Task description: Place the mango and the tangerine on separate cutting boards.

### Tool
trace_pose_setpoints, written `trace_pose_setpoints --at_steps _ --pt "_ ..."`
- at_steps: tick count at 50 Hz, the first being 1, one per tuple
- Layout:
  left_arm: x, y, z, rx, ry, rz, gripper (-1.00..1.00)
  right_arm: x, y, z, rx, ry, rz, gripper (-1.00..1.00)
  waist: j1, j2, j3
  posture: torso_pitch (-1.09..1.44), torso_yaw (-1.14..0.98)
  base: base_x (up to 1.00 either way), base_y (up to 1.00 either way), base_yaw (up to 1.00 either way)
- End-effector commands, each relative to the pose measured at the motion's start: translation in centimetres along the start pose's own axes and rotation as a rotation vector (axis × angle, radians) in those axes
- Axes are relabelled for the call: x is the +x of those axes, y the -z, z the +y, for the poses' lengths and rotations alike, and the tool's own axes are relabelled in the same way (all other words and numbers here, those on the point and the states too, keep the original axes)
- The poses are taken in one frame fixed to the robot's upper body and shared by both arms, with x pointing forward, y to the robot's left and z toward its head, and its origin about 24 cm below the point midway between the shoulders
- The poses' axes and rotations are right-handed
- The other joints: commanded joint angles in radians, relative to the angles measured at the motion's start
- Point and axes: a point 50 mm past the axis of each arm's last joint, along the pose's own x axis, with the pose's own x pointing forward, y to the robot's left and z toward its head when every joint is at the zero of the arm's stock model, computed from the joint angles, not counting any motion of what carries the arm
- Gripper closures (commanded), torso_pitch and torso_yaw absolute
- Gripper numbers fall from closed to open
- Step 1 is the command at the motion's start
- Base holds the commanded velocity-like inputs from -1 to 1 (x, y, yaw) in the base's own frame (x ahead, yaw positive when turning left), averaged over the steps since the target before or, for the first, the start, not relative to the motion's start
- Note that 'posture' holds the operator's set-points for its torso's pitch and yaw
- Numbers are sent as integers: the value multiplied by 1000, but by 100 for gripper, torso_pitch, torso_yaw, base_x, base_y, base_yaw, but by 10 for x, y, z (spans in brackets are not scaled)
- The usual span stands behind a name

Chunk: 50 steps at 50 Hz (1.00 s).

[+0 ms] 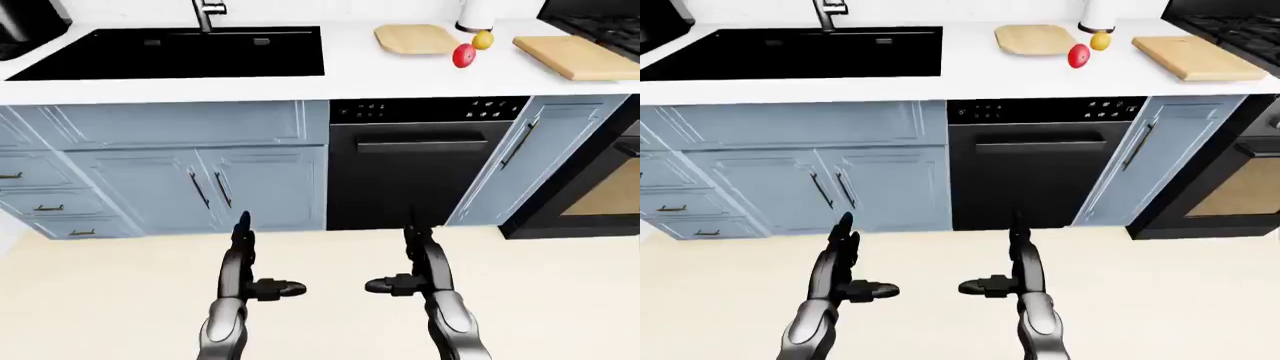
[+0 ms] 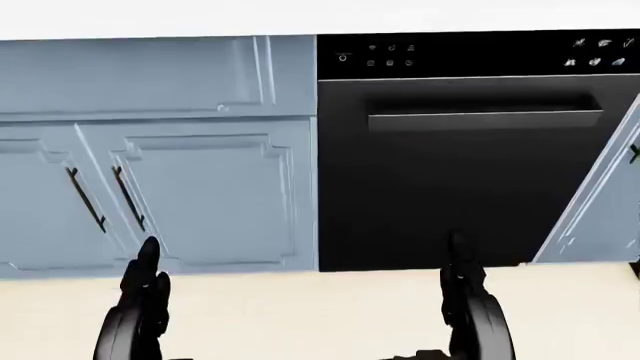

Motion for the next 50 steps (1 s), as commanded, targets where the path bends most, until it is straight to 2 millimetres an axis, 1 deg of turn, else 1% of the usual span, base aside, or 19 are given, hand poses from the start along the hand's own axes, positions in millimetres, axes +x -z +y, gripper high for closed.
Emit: trace_pose_setpoints --at_steps 1,3,5,7,16,17,19,24,28,31,34,36,37,39,40,42,46,49,50 --pt "1 -39 1 6 1 -175 -100 -1 -36 2 -13 -20 -150 -100 -2 -8 -1 0 0 0 0 0" --pt "2 -43 3 5 -6 -175 -100 -6 -43 3 -9 -33 -161 -100 7 -2 -63 0 0 0 0 0" --pt "1 -46 3 12 -13 -174 -100 -9 -49 3 -9 -40 -162 -100 6 -7 -20 0 0 0 0 0" --pt "-4 -54 2 17 -12 -183 -100 -11 -54 3 -14 -43 -166 -100 7 -8 -69 0 0 0 0 0" --pt "-31 -91 0 30 6 -244 -100 -33 -92 6 -11 -87 -224 -100 9 -5 -81 0 0 0 0 0" --pt "-34 -96 -1 31 7 -250 -100 -36 -96 6 -12 -93 -229 -100 10 -1 -98 0 0 0 -12 0" --pt "-41 -105 -2 36 14 -270 -100 -41 -102 7 -15 -102 -239 -100 10 9 -76 0 0 0 -12 0" --pt "-51 -122 -2 38 20 -303 -100 -57 -121 7 -23 -122 -275 -100 14 -20 -67 0 0 0 -15 0" --pt "-61 -136 -1 40 16 -332 -100 -68 -135 6 -29 -128 -303 -100 9 -6 -68 0 0 0 -27 0" --pt "-68 -143 -1 42 27 -341 -100 -72 -140 6 -33 -132 -310 -100 7 -12 -57 0 0 0 -27 0" --pt "-73 -149 -1 46 31 -353 -100 -74 -145 5 -34 -133 -319 -100 10 12 -55 0 0 0 -31 0" --pt "-73 -149 -2 48 34 -355 -100 -76 -148 4 -33 -133 -324 -100 9 40 -41 0 0 0 -35 0" --pt "-73 -149 -2 47 34 -355 -100 -76 -149 4 -33 -132 -325 -100 9 64 -44 0 0 0 -41 0" --pt "-73 -149 -2 46 35 -354 -100 -75 -149 4 -34 -131 -325 -100 24 54 -48 0 0 0 -42 0" --pt "-72 -148 -3 46 37 -352 -100 -74 -149 4 -35 -131 -325 -100 19 67 -47 0 0 0 -43 0" --pt "-72 -147 -3 45 39 -351 -100 -73 -148 4 -36 -131 -323 -100 26 67 -61 0 0 0 -42 0" --pt "-71 -147 -2 44 40 -349 -100 -73 -148 5 -36 -131 -322 -100 29 41 -56 0 0 0 -43 0" --pt "-71 -147 -3 44 40 -348 -100 -73 -146 5 -35 -132 -320 -100 32 -4 -55 0 0 0 -43 0" --pt "-70 -146 -3 45 41 -347 -100 -73 -146 5 -35 -132 -319 -100 32 -30 -60 0 0 0 -43 0"
